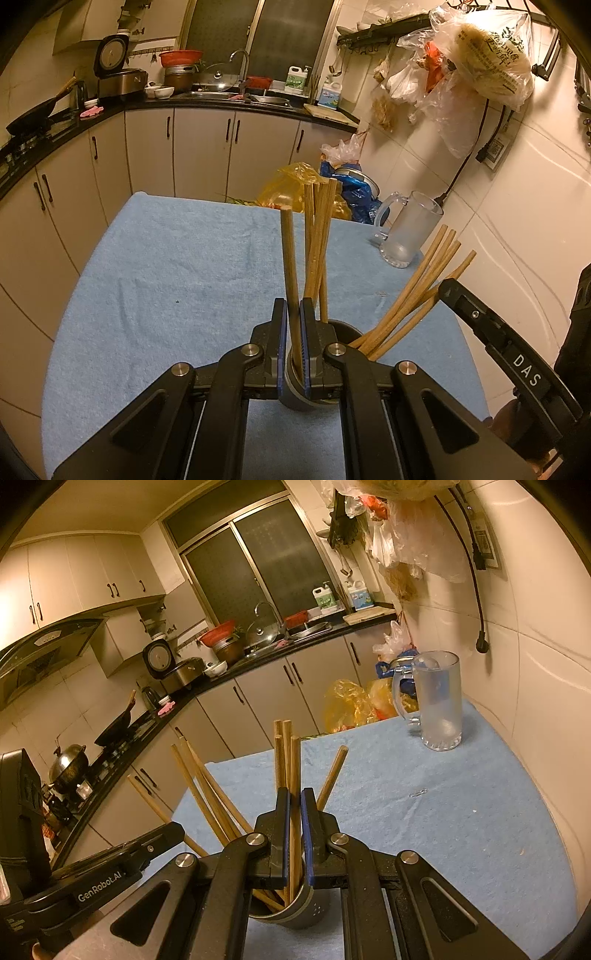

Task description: Organize utensils

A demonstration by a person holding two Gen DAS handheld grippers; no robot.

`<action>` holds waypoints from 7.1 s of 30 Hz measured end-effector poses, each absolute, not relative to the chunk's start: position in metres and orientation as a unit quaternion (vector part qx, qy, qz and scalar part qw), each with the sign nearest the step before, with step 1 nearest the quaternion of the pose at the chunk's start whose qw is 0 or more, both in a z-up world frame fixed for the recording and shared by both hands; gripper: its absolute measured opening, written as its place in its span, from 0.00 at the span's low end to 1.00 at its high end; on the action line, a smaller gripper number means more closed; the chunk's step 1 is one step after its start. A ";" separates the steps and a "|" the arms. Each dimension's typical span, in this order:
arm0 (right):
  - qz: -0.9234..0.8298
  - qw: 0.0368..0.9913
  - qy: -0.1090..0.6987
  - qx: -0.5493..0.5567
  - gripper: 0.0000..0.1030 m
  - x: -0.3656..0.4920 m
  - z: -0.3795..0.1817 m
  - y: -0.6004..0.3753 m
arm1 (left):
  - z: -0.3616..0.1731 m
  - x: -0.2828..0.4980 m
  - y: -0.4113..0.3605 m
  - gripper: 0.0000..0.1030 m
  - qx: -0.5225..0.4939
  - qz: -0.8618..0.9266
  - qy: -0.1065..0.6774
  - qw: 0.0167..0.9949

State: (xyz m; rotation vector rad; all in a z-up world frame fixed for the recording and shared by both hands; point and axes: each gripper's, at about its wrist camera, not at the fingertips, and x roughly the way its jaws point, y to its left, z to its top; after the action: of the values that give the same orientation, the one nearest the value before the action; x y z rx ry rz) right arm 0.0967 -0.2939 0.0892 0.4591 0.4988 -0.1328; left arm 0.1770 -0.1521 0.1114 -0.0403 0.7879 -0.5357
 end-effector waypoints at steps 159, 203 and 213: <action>-0.155 0.936 0.308 0.071 0.83 -0.118 0.039 -0.168 | 0.060 -0.074 -0.024 0.94 0.102 -0.006 0.316 0.943; -0.154 0.933 0.316 0.069 0.84 -0.114 0.036 -0.172 | 0.055 -0.073 -0.024 0.94 0.102 -0.005 0.317 0.943; -0.156 0.933 0.317 0.069 0.84 -0.113 0.036 -0.172 | 0.055 -0.073 -0.024 0.94 0.102 -0.007 0.317 0.943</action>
State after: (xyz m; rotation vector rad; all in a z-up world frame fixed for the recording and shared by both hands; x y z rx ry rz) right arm -0.1129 -0.1725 0.0357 0.1412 0.6492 -0.3182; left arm -0.0732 -0.0235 0.0554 0.2085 0.6467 -0.0145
